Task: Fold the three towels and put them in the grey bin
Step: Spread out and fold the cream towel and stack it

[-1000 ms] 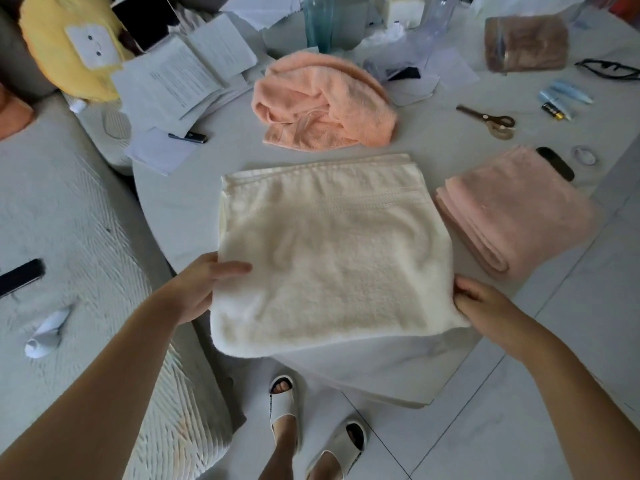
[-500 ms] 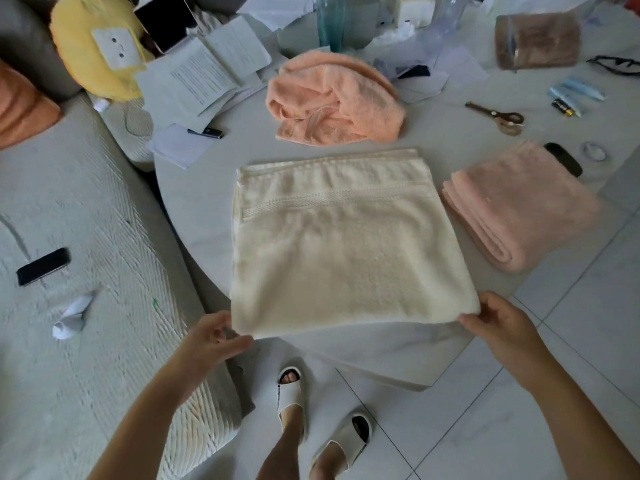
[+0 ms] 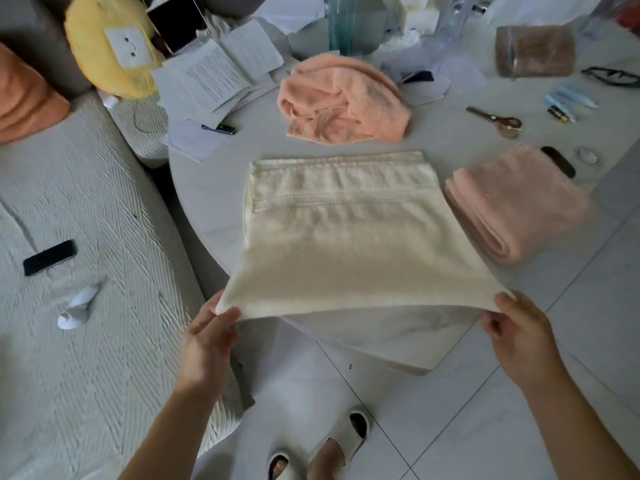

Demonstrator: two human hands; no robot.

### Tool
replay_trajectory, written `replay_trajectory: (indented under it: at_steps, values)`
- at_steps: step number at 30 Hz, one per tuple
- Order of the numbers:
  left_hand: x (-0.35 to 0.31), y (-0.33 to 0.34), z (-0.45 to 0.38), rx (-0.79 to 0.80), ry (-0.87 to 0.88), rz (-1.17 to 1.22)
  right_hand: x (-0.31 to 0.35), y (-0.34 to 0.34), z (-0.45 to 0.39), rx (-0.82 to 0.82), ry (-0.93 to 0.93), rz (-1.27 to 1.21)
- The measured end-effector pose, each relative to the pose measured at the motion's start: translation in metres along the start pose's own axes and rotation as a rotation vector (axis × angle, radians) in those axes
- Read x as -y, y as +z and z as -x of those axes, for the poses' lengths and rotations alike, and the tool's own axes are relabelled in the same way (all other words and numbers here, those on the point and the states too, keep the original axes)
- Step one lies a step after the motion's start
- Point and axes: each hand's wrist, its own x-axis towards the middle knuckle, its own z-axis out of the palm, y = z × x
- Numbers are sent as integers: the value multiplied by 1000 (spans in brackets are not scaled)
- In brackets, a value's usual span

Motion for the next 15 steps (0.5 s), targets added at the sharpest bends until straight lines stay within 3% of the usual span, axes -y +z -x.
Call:
replay_trajectory:
  at_steps: [2,5,6,8,12,15]
  values:
    - [6,-1,0,-19,-3,-1,-3,4,1,-52,-16,94]
    - [6,-5,-6,29,-48,-107,-9,-3,-1,-172,-26,617]
    - [6,-7,-7,51,-60,-175,-10,-6,-1,-213,-15,692]
    - [6,-9,-6,49,-100,-259,-9,-8,1,-254,-3,643]
    - [5,-8,-4,1,-265,-383,-7,5,7,-178,188,651]
    - [10,-8,-7,19,-391,-525,-8,4,11,-293,227,703]
